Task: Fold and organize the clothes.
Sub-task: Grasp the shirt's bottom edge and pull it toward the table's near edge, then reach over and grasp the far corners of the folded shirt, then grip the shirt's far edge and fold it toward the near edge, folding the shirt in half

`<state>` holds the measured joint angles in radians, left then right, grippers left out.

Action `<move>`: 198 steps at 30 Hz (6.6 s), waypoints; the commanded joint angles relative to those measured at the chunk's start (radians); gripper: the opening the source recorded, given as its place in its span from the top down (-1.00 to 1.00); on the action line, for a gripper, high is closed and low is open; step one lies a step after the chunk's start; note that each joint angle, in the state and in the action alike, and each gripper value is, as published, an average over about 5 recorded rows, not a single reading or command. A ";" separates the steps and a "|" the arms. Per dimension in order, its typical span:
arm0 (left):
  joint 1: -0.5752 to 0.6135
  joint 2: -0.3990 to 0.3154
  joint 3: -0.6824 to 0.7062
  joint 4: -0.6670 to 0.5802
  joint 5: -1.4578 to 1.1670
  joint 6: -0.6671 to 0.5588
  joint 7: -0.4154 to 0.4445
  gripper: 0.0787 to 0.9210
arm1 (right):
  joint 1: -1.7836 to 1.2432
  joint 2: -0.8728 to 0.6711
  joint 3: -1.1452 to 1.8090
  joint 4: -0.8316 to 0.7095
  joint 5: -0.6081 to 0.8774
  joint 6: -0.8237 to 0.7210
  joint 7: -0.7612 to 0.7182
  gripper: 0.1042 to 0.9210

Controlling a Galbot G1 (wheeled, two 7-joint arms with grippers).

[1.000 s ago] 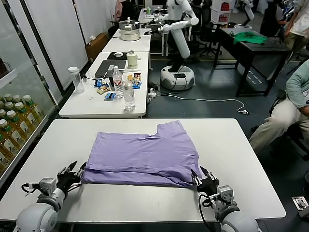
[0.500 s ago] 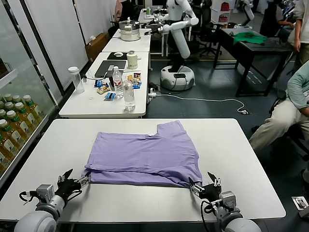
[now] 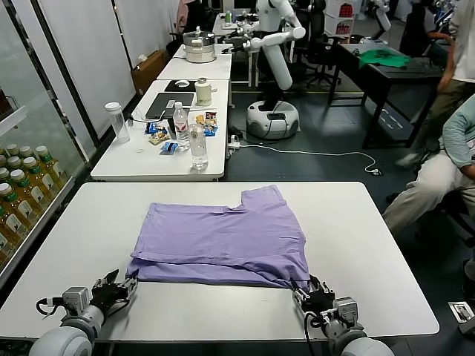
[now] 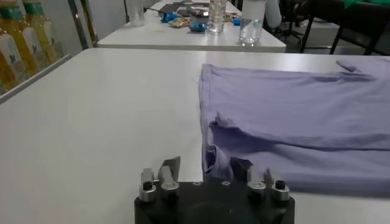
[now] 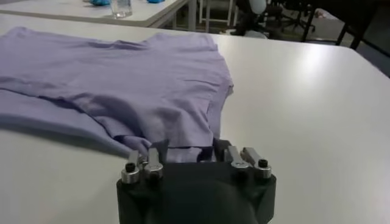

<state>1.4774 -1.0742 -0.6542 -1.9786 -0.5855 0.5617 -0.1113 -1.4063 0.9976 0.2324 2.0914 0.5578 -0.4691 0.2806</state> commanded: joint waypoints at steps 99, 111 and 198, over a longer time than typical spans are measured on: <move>-0.576 0.098 0.169 0.585 0.149 -0.155 0.330 -0.77 | 0.856 0.403 -0.182 -0.879 -0.094 0.011 0.010 -0.76; -0.580 0.093 0.172 0.601 0.149 -0.156 0.360 -0.77 | 0.852 0.410 -0.180 -0.887 -0.076 0.010 0.020 -0.76; -0.144 0.097 -0.034 0.208 0.055 -0.216 0.363 0.98 | 0.292 0.142 -0.100 -0.126 -0.041 -0.012 0.018 0.98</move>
<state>1.2936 -0.9796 -0.6741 -1.7347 -0.5466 0.3435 0.2526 -1.0716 1.1474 0.1287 1.9350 0.5255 -0.4780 0.2980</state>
